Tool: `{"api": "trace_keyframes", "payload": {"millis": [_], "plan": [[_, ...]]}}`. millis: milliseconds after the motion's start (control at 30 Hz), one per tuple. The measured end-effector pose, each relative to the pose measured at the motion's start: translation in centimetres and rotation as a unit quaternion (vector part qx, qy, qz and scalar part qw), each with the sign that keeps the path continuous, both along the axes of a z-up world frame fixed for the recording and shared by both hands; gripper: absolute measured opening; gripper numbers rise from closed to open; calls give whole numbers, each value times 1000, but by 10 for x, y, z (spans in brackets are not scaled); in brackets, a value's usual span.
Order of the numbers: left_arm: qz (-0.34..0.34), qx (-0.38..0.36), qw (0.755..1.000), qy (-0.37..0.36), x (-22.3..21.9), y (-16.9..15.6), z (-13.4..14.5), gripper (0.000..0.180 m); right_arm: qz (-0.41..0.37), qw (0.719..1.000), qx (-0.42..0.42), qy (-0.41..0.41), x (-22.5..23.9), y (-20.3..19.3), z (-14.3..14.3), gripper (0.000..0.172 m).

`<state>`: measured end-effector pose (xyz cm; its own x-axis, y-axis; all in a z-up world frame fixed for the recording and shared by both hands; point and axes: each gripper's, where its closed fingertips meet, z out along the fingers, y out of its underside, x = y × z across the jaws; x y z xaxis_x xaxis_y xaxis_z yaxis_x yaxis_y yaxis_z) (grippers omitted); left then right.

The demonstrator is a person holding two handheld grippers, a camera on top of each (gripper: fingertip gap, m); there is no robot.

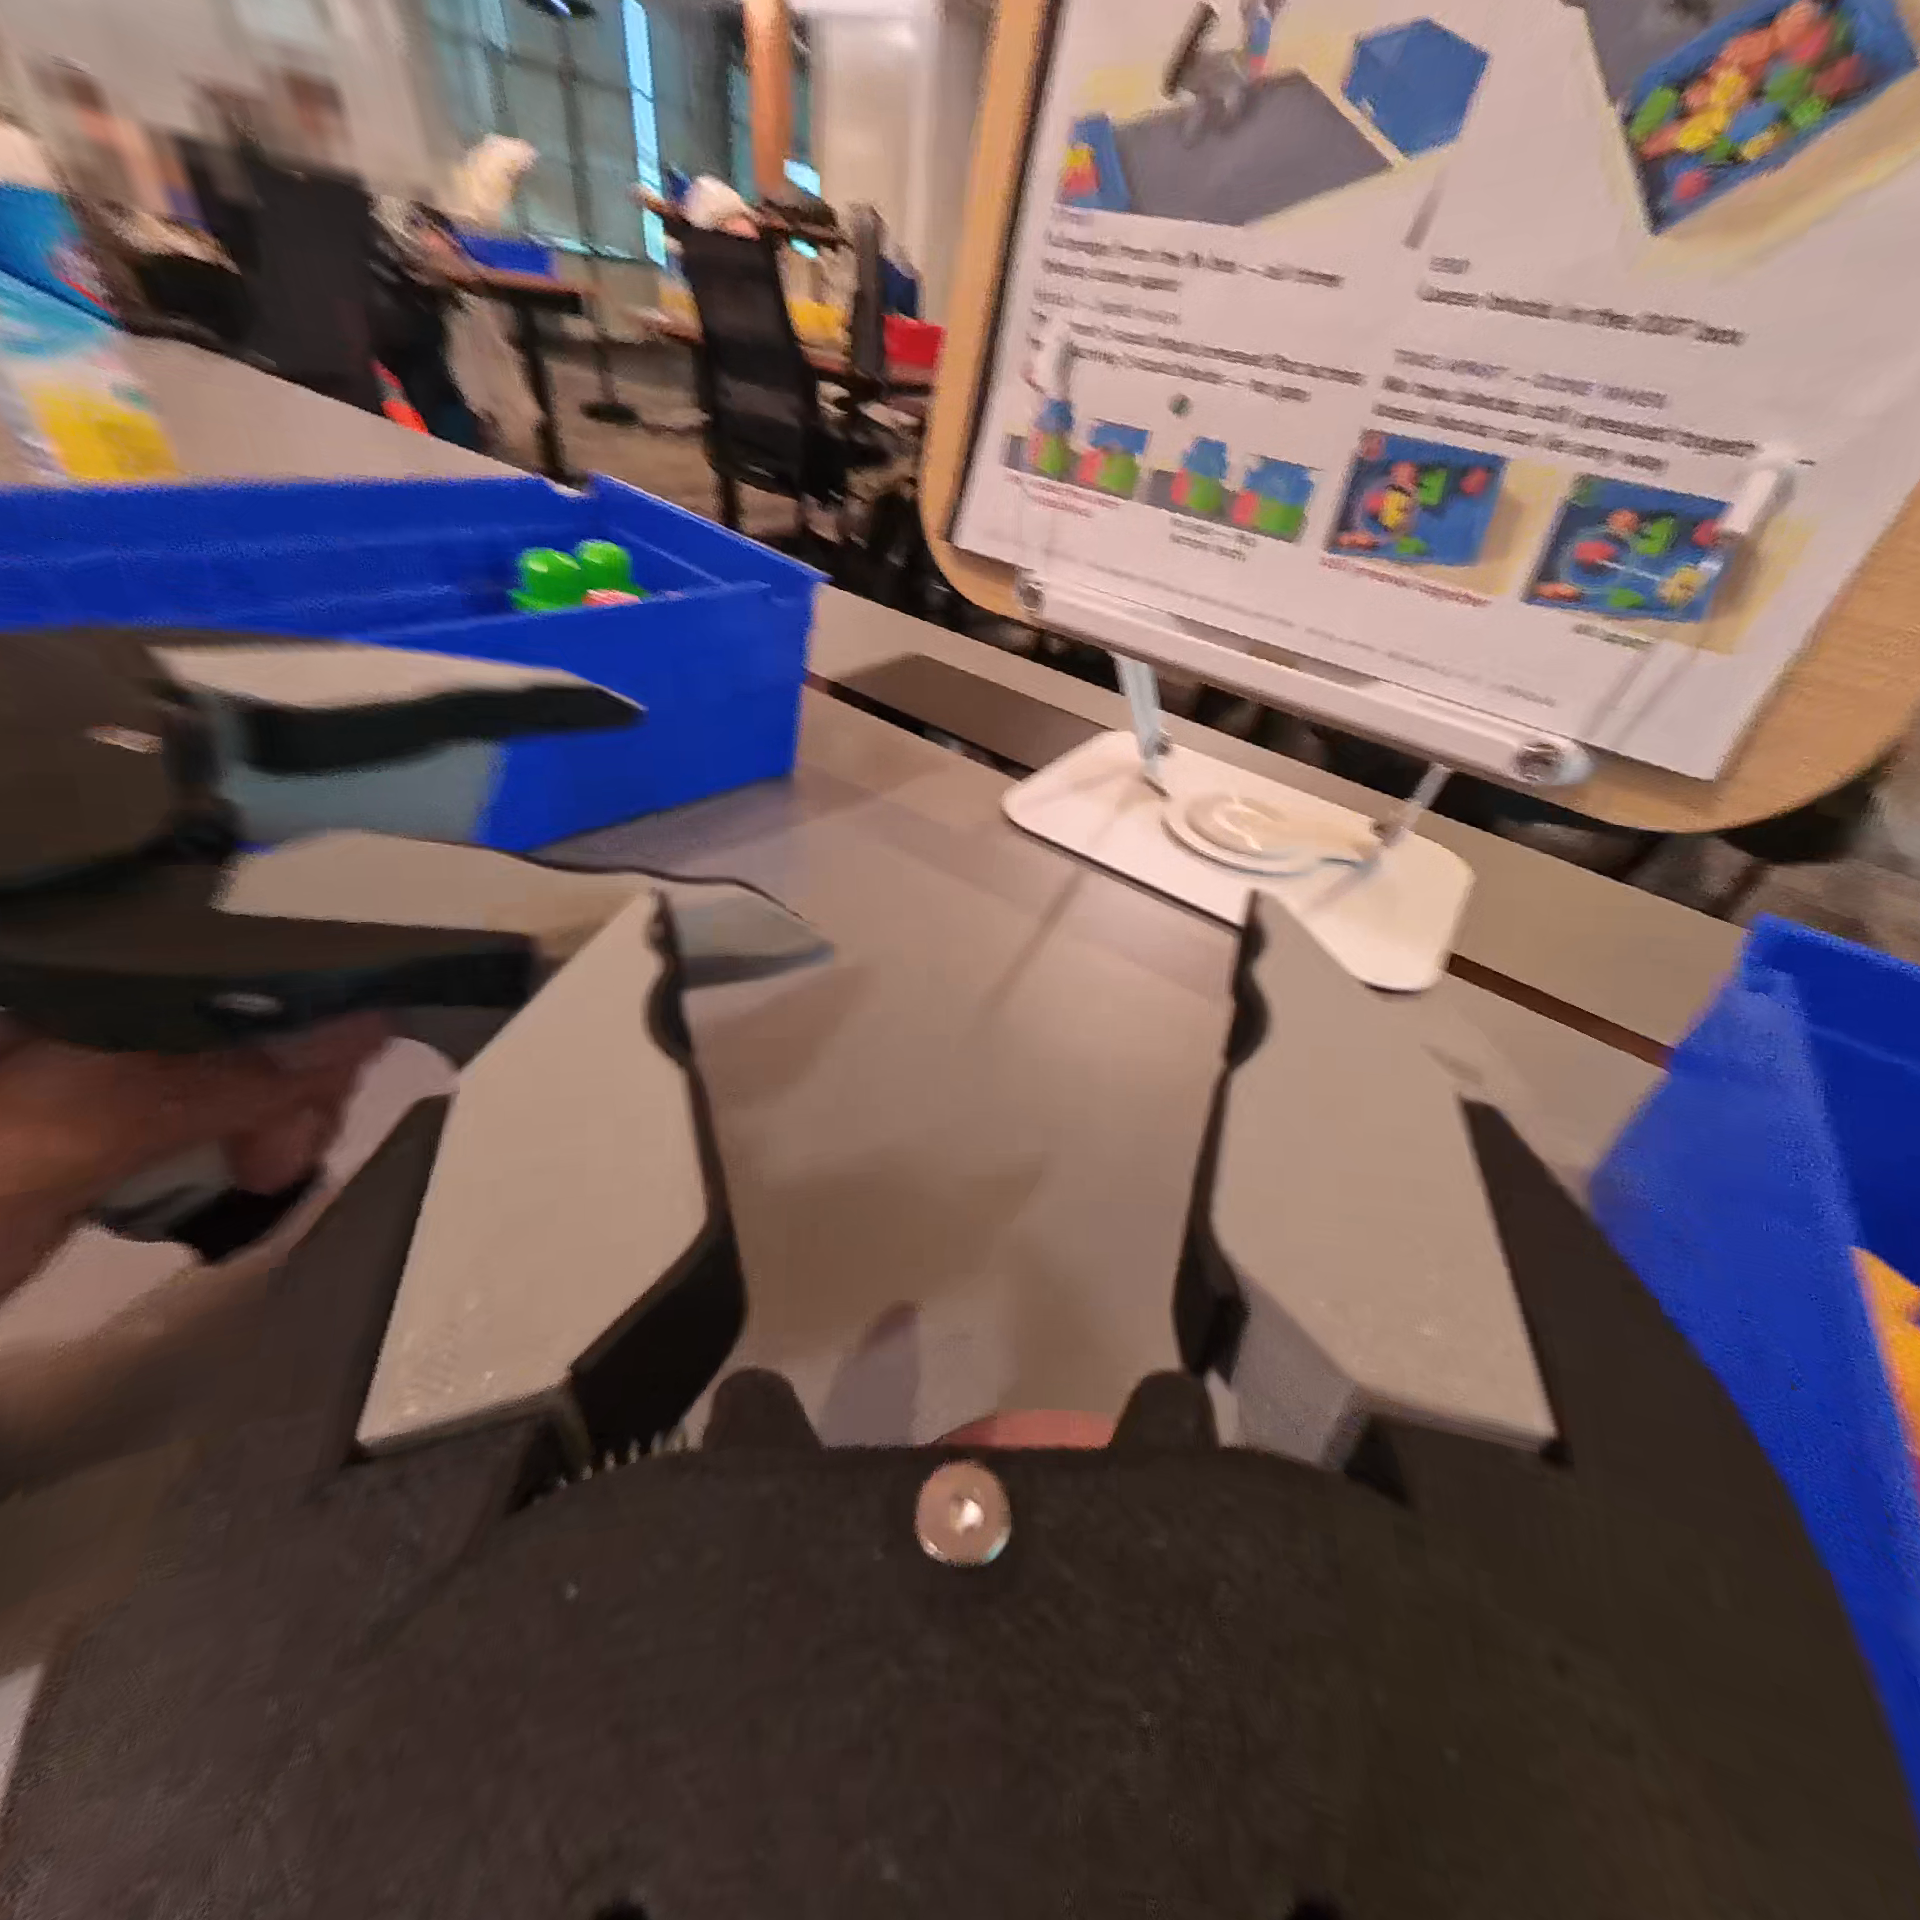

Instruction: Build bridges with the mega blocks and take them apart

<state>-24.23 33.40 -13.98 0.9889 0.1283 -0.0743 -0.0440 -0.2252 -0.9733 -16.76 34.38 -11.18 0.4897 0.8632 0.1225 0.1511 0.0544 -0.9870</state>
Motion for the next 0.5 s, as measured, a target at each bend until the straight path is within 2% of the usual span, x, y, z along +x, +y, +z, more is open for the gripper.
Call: {"api": "trace_keyframes", "payload": {"millis": [33, 100, 133, 167, 233, 333, 400, 500], "plan": [[-16, -7, 1000, -2, 9, 2, -5, 103, 21, 1000, -7, 2, -5, -8, -3, 94], [-18, -29, 999, 26, 17, 4, -14, 80, 28, 999, -10, -21, -12, -15, -11, 72], [0, -35, 998, 46, 12, 4, -15, 87, 11, 999, 1, -33, -10, -11, -12, 76], [17, -31, 998, 51, 6, 4, -13, 99, -10, 999, 14, -37, -6, -6, -9, 87], [8, -20, 999, 28, 5, 1, -8, 92, -16, 999, 17, -26, -2, -3, -5, 90], [6, -30, 999, 30, 2, -7, -6, 87, 10, 1000, -9, -25, -5, -8, -11, 82], [10, -19, 999, 33, -7, -23, 12, 87, -7, 1000, -13, -26, 1, 1, -10, 87], [32, 42, 998, 41, -42, -56, 68, 81, -15, 999, -28, -3, 12, 12, -6, 87]]}}
